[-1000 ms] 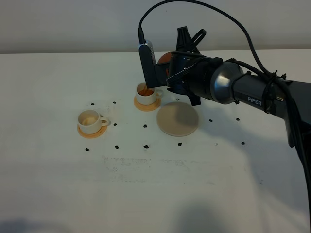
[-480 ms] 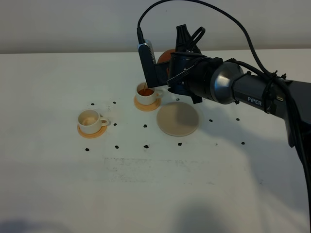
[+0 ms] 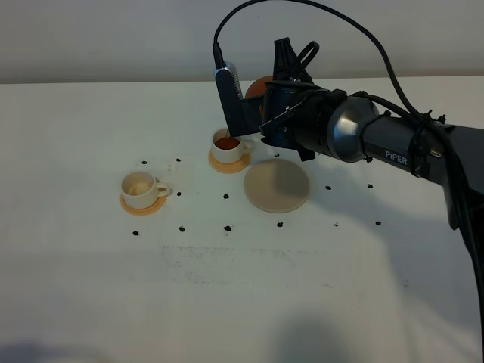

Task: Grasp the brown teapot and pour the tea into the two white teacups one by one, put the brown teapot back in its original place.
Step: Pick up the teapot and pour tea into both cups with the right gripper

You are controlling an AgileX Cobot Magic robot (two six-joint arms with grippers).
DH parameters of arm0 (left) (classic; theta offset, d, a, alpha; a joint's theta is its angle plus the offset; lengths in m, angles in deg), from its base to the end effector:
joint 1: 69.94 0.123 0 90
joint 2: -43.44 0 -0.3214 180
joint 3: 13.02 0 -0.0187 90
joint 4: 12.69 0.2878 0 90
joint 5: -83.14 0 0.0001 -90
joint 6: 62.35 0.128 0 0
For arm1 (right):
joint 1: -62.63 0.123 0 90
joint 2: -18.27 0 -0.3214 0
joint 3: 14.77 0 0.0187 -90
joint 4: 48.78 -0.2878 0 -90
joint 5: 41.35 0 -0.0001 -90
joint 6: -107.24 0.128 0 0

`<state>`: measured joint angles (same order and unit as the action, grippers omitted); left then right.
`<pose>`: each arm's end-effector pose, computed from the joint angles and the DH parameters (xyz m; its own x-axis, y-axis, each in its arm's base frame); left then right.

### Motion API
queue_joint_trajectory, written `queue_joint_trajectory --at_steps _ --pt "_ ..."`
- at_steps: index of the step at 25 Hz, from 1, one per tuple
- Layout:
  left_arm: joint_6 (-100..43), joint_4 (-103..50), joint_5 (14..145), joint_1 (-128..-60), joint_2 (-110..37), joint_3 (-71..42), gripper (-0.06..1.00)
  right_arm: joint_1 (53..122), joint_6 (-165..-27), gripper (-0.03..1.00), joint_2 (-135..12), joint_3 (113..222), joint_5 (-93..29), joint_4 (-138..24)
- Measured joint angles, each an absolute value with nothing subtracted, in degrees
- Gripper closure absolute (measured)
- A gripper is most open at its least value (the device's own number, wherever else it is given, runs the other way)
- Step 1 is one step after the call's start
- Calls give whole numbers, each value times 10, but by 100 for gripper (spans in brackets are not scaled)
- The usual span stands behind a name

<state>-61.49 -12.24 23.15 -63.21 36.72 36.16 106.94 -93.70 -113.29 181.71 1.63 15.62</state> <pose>0.0235 0.0036 0.2815 -0.4359 -0.0324 -0.8994 -0.1150 0.9932 0.0200 0.4490 0.3282 0.1846 0.1339 -0.9463 0.2944 -0.5648 -0.3170 -0.7619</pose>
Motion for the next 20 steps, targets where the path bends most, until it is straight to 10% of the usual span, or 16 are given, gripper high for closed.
queue_joint_trajectory --at_steps 20 --pt "-615 -122 232 -632 367 362 45 1069 -947 88 -1133 1817 18 157"
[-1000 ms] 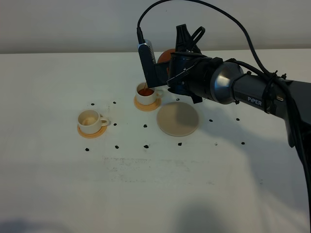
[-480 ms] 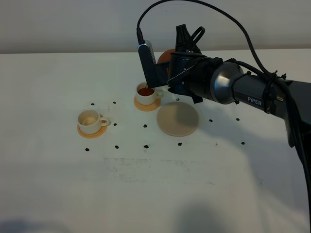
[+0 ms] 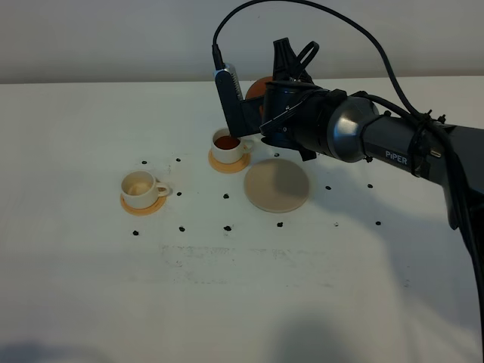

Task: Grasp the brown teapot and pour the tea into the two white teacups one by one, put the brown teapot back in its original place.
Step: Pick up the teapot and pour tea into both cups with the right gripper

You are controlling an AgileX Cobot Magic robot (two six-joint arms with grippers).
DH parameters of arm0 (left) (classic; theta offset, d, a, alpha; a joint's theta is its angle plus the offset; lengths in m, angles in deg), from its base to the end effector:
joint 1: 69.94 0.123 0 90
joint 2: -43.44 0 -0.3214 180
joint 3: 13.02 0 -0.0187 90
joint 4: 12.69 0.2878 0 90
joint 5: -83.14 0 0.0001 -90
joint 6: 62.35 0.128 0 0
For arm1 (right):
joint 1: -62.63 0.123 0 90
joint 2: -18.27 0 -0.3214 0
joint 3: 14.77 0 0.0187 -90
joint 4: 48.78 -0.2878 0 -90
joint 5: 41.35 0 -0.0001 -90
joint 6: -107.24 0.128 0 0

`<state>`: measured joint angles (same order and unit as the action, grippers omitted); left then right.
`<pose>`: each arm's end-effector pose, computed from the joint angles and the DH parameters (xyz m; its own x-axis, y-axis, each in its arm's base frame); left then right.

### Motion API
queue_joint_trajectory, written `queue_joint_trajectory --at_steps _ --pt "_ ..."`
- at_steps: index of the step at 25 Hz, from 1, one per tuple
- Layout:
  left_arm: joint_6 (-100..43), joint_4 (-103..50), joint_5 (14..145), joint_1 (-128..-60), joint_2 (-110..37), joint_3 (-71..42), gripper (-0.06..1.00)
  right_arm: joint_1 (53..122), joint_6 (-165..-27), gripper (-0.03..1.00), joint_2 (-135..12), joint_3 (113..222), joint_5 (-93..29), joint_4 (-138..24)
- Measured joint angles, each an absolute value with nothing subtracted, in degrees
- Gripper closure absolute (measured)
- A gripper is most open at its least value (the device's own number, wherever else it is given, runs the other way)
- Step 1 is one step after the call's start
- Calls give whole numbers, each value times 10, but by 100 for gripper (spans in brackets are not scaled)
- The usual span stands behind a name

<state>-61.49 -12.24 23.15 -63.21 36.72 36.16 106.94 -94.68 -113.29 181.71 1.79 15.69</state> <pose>0.0235 0.0036 0.2815 -0.4359 -0.0324 -0.8994 -0.1150 0.9932 0.0200 0.4490 0.3279 0.1847 0.1416 -0.9402 0.3098 -0.5626 -0.3339 -0.7563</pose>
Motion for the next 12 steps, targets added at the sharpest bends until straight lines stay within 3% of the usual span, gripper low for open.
queue_joint_trajectory --at_steps 12 --pt "-615 -122 232 -632 367 362 45 1069 -949 88 -1133 1817 18 157"
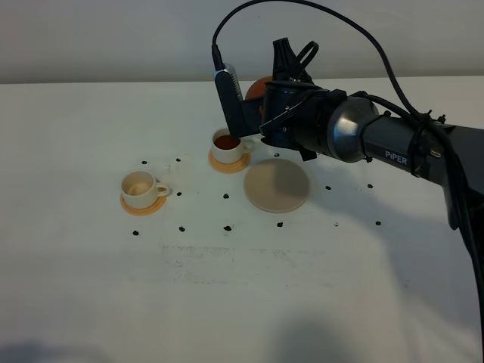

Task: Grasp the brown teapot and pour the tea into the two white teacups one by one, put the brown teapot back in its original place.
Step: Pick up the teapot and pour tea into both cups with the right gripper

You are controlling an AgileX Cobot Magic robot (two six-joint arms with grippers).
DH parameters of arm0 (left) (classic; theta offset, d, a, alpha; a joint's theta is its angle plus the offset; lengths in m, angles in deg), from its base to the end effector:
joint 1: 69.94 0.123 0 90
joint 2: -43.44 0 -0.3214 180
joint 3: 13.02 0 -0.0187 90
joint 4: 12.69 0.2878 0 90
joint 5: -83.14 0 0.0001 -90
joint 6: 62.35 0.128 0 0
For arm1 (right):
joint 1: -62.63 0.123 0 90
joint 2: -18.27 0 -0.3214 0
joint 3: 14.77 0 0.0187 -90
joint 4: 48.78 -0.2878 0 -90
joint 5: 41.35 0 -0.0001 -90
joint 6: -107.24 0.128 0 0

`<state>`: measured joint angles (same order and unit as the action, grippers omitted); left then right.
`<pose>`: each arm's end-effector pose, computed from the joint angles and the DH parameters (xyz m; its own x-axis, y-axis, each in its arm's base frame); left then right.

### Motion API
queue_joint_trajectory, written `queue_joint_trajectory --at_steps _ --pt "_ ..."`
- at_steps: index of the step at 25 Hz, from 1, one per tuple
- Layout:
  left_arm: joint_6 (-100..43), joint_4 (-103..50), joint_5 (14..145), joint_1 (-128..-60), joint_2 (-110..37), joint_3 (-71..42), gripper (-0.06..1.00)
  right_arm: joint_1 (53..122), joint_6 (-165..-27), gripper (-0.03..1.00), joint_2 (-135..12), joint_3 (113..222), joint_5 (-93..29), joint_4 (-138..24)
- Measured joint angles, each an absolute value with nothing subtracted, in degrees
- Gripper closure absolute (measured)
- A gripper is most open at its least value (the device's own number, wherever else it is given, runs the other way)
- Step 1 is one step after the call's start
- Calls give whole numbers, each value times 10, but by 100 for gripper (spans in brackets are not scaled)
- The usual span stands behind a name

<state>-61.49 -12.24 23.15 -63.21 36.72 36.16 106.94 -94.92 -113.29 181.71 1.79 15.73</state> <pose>0.0235 0.0036 0.2815 -0.4359 -0.0324 -0.8994 -0.1150 0.9932 0.0200 0.4491 0.3279 0.1847 0.1441 -0.9386 0.3134 -0.5615 -0.3384 -0.7551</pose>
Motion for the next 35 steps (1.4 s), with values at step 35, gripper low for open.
queue_joint_trajectory --at_steps 35 --pt "-615 -122 232 -632 367 362 45 1077 -950 88 -1133 1817 20 157"
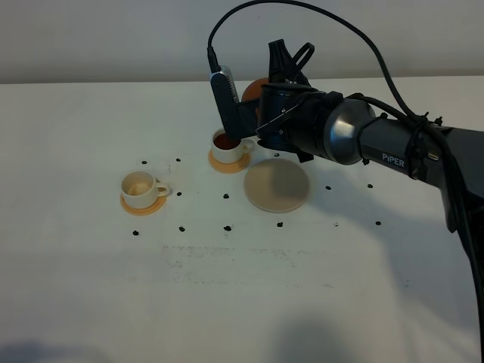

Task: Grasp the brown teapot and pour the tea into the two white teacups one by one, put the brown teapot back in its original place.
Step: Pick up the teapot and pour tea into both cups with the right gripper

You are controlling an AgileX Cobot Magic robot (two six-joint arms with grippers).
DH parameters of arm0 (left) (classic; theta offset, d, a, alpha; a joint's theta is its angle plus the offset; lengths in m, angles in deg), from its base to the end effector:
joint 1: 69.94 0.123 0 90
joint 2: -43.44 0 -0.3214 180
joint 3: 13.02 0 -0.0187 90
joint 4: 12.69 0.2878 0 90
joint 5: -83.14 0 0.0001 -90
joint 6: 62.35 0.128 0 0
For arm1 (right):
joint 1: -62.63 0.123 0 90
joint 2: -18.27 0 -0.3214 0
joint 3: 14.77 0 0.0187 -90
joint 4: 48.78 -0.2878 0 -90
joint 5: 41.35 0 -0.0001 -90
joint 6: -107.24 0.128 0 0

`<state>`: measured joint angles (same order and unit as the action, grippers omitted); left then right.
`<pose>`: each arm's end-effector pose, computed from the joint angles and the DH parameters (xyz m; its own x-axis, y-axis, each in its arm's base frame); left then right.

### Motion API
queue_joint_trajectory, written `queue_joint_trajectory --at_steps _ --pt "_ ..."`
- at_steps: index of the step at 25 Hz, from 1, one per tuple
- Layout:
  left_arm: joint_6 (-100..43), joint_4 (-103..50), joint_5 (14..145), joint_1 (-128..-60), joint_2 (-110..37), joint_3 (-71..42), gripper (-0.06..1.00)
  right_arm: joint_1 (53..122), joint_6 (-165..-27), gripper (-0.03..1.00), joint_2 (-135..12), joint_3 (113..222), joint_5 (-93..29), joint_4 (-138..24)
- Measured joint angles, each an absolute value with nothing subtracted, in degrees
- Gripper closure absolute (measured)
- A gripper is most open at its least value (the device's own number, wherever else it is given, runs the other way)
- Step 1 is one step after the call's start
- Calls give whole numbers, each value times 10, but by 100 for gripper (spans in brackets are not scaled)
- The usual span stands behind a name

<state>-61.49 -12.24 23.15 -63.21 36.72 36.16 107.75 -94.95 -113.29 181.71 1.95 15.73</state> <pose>0.0235 0.0036 0.2815 -0.4359 -0.0324 -0.8994 -0.1150 0.9932 0.0200 0.4444 0.3338 0.1847 0.1556 -0.9362 0.3153 -0.5575 -0.3467 -0.7543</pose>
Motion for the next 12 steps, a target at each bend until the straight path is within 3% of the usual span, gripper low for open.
queue_joint_trajectory --at_steps 12 --pt "-615 -122 232 -632 367 362 45 1085 -950 88 -1133 1817 21 157"
